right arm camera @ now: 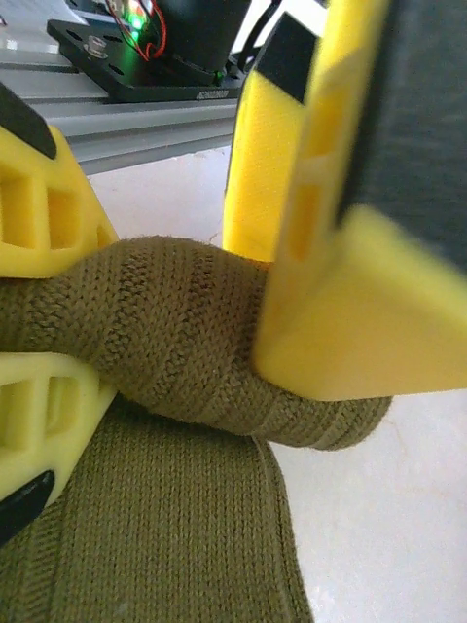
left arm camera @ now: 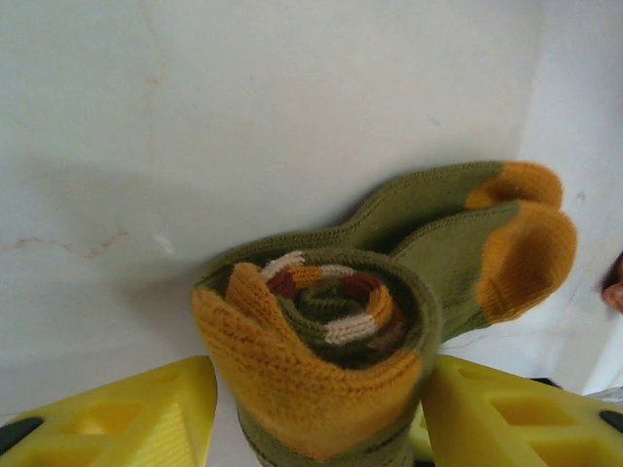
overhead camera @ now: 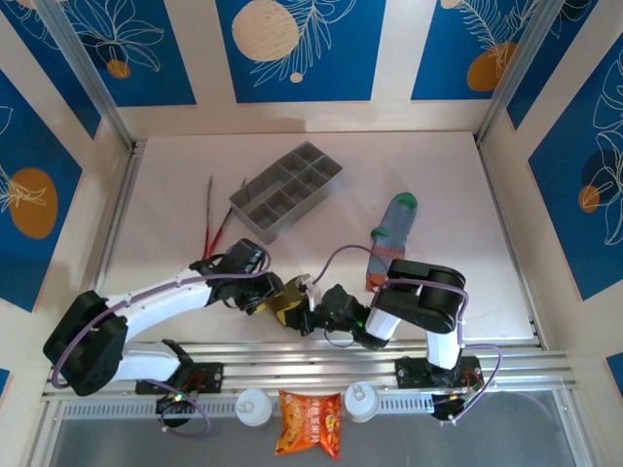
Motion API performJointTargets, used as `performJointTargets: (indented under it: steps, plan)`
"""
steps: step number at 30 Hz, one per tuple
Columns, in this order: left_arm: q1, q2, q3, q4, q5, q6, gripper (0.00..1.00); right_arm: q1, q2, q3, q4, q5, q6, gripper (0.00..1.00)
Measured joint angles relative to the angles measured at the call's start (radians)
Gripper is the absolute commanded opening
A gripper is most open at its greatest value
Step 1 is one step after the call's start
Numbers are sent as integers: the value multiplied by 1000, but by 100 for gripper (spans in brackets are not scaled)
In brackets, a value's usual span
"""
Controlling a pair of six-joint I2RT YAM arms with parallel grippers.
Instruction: Roll the socks
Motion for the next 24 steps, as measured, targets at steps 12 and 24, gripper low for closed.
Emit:
performJointTargets:
  steps: [12,24]
  plan:
    - [-63,127,20,65,-21,24,36,-51,74,-19,163,-110,36,0]
    - [-113,284,210,-190,-122,39,1,-42,-130,95,-324,-138,-93,43]
